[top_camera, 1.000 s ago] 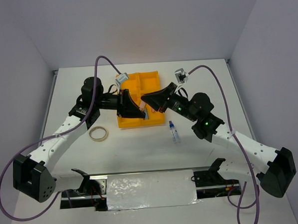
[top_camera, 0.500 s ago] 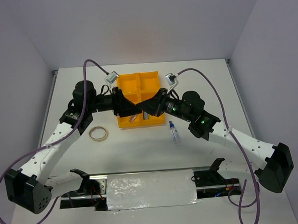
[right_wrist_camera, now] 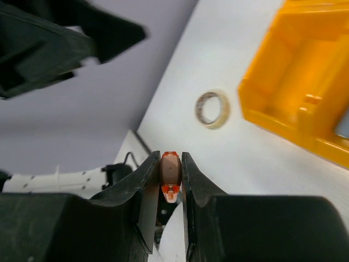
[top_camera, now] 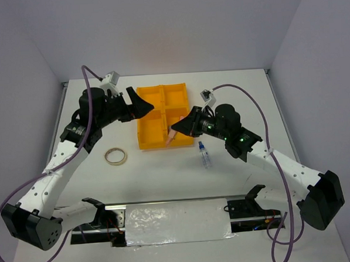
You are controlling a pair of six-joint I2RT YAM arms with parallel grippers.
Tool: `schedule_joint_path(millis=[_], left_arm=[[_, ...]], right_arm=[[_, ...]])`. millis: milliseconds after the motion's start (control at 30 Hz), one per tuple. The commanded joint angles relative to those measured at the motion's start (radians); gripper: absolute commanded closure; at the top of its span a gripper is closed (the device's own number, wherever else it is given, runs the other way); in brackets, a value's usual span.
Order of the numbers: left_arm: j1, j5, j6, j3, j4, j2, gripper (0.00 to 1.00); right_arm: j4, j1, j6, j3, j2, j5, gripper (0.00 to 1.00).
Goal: Sort the stationery into containers
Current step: Place the pen in the storage box.
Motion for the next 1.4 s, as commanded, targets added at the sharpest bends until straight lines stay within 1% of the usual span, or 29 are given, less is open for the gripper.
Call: schedule_joint_path(millis=[0, 33, 100, 133, 200, 233, 333, 433, 467, 533, 633, 667, 733, 767, 800, 833, 1033, 1133, 1167, 1200, 1233, 1267, 1333, 1367], left_arm=[[0.022, -0.314, -0.003, 0.125, -0.218, -0.005, 0.01], [0.028, -0.342, -0.006, 0.145, -0.263, 0.007, 0.01], [0.042, -0.382, 0.003, 0.177, -0.340, 0.009, 0.01], [0.045, -0.388, 0.008, 0.183, -0.360, 0.003, 0.01], [0.051, -0.393, 0.023, 0.188, -0.391, -0.011, 0.01], [0.056, -0.396, 0.026, 0.191, -0.429, -0.025, 0.01], [0.062, -0.413, 0.034, 0.189, -0.512, -0.048, 0.01], [0.067, -0.405, 0.043, 0.165, -0.566, -0.072, 0.01], [0.068, -0.404, 0.045, 0.157, -0.575, -0.080, 0.01], [0.070, -0.387, 0.054, 0.130, -0.589, -0.108, 0.01], [0.071, -0.375, 0.074, 0.105, -0.601, -0.144, 0.01], [0.071, -0.372, 0.078, 0.098, -0.609, -0.152, 0.01], [0.071, -0.368, 0.094, 0.094, -0.616, -0.169, 0.01], [0.071, -0.373, 0.103, 0.097, -0.623, -0.174, 0.01], [0.071, -0.379, 0.107, 0.100, -0.638, -0.175, 0.01], [0.073, -0.390, 0.110, 0.104, -0.644, -0.178, 0.01], [0.073, -0.404, 0.130, 0.111, -0.664, -0.180, 0.01], [0.073, -0.394, 0.126, 0.110, -0.673, -0.160, 0.01], [0.073, -0.402, 0.126, 0.110, -0.679, -0.152, 0.01], [0.073, -0.405, 0.124, 0.113, -0.685, -0.134, 0.01], [0.073, -0.408, 0.124, 0.117, -0.698, -0.128, 0.01], [0.073, -0.413, 0.127, 0.123, -0.702, -0.122, 0.01], [0.073, -0.424, 0.129, 0.133, -0.715, -0.109, 0.01], [0.073, -0.430, 0.132, 0.137, -0.721, -0.106, 0.01]], right_arm=[[-0.075, -0.035, -0.023, -0.017, -0.021, 0.101, 1.00], [-0.110, -0.042, -0.016, -0.018, -0.011, 0.192, 1.00], [-0.113, -0.047, -0.011, -0.020, 0.008, 0.286, 1.00], [-0.113, -0.051, -0.023, -0.018, 0.043, 0.328, 1.00], [-0.063, -0.079, -0.043, -0.008, 0.090, 0.328, 1.00], [-0.048, -0.096, -0.061, 0.015, 0.147, 0.315, 1.00], [-0.052, -0.111, -0.107, 0.072, 0.259, 0.325, 1.00], [-0.099, -0.121, -0.163, 0.182, 0.362, 0.356, 0.98], [-0.112, -0.121, -0.178, 0.201, 0.387, 0.362, 0.96], [-0.136, -0.124, -0.219, 0.259, 0.451, 0.354, 0.93], [-0.189, -0.127, -0.252, 0.346, 0.534, 0.334, 0.91], [-0.192, -0.128, -0.255, 0.359, 0.548, 0.334, 0.90], [-0.201, -0.127, -0.267, 0.392, 0.581, 0.293, 0.85], [-0.208, -0.127, -0.267, 0.402, 0.591, 0.285, 0.77], [-0.212, -0.127, -0.266, 0.405, 0.600, 0.273, 0.72], [-0.212, -0.127, -0.266, 0.405, 0.600, 0.270, 0.65], [-0.230, -0.128, -0.293, 0.419, 0.594, 0.256, 0.49], [-0.256, -0.124, -0.312, 0.436, 0.563, 0.252, 0.45], [-0.276, -0.125, -0.315, 0.437, 0.542, 0.258, 0.45], [-0.294, -0.125, -0.316, 0.445, 0.487, 0.267, 0.45], [-0.323, -0.125, -0.318, 0.449, 0.455, 0.279, 0.44], [-0.403, -0.127, -0.318, 0.455, 0.398, 0.316, 0.43], [-0.516, -0.125, -0.330, 0.482, 0.355, 0.360, 0.40], [-0.622, -0.125, -0.351, 0.483, 0.324, 0.394, 0.39]])
